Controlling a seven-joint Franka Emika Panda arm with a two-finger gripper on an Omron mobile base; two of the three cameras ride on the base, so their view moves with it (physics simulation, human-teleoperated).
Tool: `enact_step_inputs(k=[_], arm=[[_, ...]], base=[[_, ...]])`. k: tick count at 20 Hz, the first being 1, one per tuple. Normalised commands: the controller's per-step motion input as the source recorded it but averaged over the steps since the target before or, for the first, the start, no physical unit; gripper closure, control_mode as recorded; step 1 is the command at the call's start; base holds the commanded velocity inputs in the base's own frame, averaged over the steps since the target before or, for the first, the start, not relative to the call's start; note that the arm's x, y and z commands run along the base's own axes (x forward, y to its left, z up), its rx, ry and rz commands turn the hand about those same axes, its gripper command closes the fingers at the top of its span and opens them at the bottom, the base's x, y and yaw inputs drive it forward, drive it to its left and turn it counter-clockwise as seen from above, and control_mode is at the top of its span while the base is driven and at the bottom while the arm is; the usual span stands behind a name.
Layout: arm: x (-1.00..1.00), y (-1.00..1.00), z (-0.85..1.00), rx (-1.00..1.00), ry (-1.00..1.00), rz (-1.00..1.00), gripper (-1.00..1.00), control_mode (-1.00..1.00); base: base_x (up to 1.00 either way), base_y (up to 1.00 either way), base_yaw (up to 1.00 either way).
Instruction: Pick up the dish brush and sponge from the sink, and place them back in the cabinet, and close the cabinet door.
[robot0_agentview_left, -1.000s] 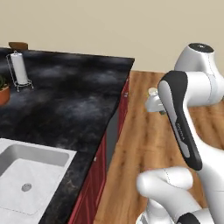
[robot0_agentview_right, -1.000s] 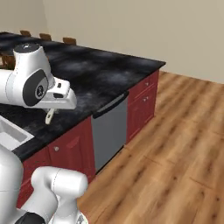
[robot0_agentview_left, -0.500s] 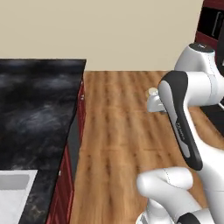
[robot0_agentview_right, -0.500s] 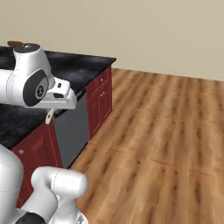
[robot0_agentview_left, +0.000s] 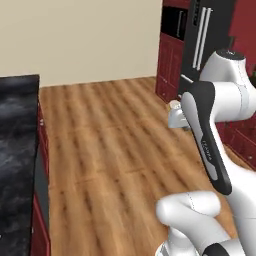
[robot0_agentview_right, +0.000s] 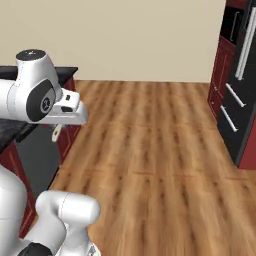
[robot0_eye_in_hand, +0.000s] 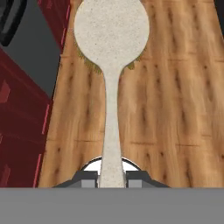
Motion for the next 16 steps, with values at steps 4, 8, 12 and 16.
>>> enact_step_inputs(k=[4,8,12,16], arm=[[0.00,0.00,0.00,0.00,0.00,0.00,1.00,1.00],[0.00,0.00,0.00,0.00,0.00,0.00,1.00,1.00],[0.00,0.00,0.00,0.00,0.00,0.00,1.00,1.00],[0.00,0.00,0.00,0.00,0.00,0.00,1.00,1.00]], base=[[0.00,-0.29,-0.49],[0.00,-0.25,-0.50],[0.04,-0.19,-0.51],[0.12,-0.12,-0.52]])
